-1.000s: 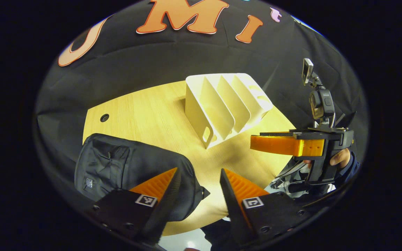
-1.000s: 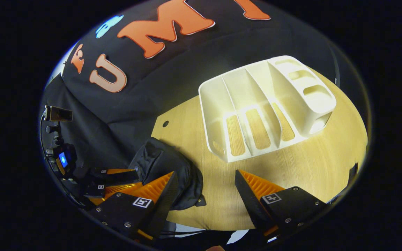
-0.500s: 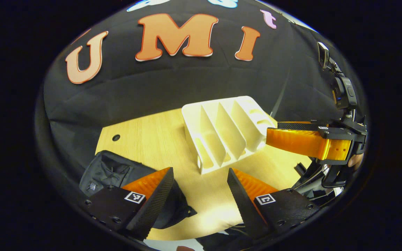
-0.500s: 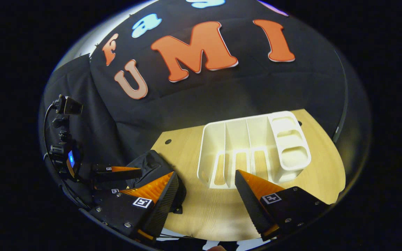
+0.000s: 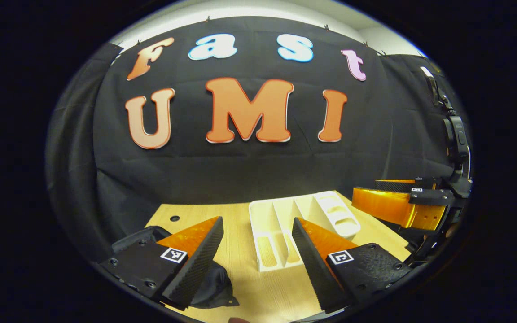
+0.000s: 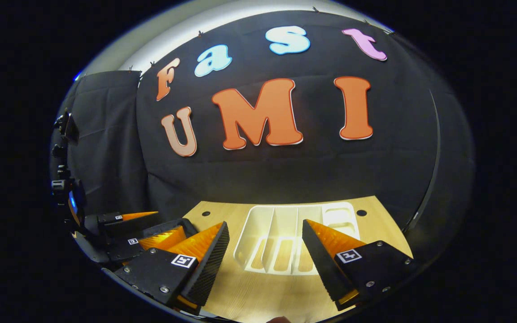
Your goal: Open the schoolbag, grab two books from the bookshelf and put them into the schoolbag.
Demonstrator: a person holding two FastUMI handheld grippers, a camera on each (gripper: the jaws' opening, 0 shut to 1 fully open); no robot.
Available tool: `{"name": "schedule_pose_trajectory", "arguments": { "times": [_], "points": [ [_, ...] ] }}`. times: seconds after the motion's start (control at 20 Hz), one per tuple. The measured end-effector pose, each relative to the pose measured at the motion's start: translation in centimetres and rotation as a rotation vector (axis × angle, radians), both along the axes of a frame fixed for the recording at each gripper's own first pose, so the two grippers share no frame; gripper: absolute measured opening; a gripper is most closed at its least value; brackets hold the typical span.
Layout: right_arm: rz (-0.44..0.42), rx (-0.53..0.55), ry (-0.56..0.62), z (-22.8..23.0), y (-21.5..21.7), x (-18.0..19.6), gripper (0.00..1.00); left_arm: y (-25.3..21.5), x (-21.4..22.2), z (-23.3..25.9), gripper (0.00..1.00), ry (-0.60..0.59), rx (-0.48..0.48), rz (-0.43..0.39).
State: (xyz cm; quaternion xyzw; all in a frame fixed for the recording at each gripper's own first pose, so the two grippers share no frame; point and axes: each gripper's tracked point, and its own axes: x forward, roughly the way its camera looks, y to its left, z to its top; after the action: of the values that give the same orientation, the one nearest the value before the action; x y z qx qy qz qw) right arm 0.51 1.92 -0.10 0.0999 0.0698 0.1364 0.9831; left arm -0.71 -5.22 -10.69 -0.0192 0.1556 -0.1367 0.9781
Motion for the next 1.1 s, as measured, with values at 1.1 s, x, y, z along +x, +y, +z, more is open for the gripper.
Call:
{"name": "schedule_pose_trajectory", "arguments": {
  "times": [1.1],
  "points": [
    [-0.12,-0.053,-0.078,3.0,1.0,0.9,0.97,5.5,2.2,2.2,0.96,-0.237,-0.07,0.005]
  ]
}}
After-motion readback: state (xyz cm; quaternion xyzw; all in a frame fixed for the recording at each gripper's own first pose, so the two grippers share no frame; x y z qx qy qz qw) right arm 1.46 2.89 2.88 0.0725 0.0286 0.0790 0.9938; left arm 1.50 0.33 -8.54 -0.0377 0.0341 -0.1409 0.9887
